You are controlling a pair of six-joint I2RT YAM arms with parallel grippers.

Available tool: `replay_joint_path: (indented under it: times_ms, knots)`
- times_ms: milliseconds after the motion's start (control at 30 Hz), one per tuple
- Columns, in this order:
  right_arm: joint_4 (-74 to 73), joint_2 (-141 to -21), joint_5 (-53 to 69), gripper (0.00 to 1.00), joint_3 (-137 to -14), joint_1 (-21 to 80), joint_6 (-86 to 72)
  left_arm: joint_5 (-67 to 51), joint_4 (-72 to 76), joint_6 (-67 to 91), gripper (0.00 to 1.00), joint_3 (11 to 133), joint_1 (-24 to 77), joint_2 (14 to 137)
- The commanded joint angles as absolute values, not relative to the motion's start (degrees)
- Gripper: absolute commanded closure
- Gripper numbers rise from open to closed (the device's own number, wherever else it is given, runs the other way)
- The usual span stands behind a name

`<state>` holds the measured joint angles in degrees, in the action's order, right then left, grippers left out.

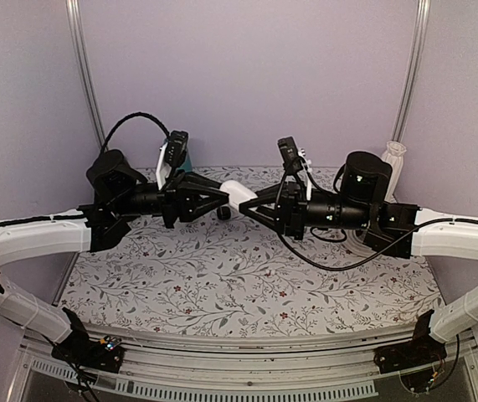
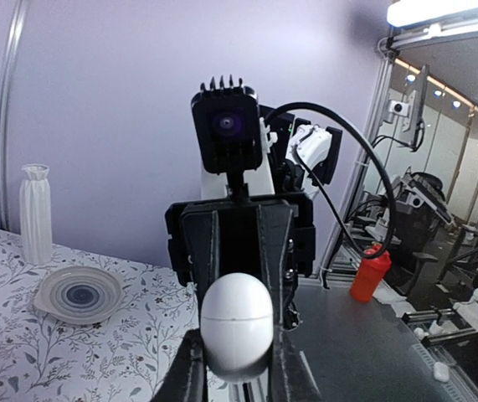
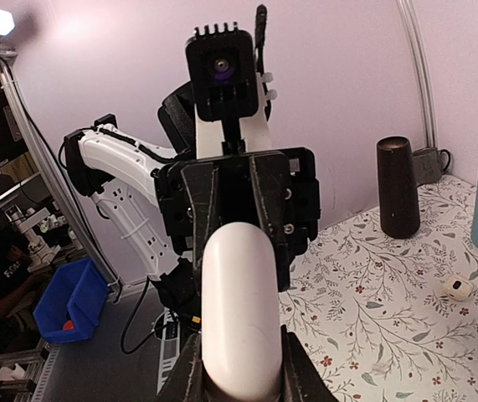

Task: Insert the wireless bluetooth earbuds into the charging case
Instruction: Pass from the right arm to the left, then open the charging case.

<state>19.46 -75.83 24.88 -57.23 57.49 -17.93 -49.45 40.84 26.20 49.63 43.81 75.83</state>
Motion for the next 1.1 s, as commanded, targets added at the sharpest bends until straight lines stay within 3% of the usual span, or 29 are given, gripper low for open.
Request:
replay_joint_path:
  times_ms: [0,167,333,833,1067]
  knots:
    - [20.7,-75.5,22.6,0.93,-56.8,57.7,-17.8,-50.1,41.8,24.9,0.97,49.7,44.3,75.9]
    - [20.4,-74.6,19.7,0.61,-56.2,57.7,-17.9,-49.7,40.9,23.1,1.00,49.4,44.6,75.1]
    - [20.5,-72.4,14.3,0.49,-54.8,57.7,-18.1,-50.6,40.8,21.7,1.00,48.6,44.6,74.1]
    - [20.3,-70.9,11.6,0.48,-54.4,57.5,-18.1,-52.5,42.7,21.8,1.00,47.2,45.0,73.8]
    - [19.4,-73.2,19.1,0.58,-56.1,57.5,-17.7,-49.0,42.5,21.8,1.00,47.1,45.1,73.7]
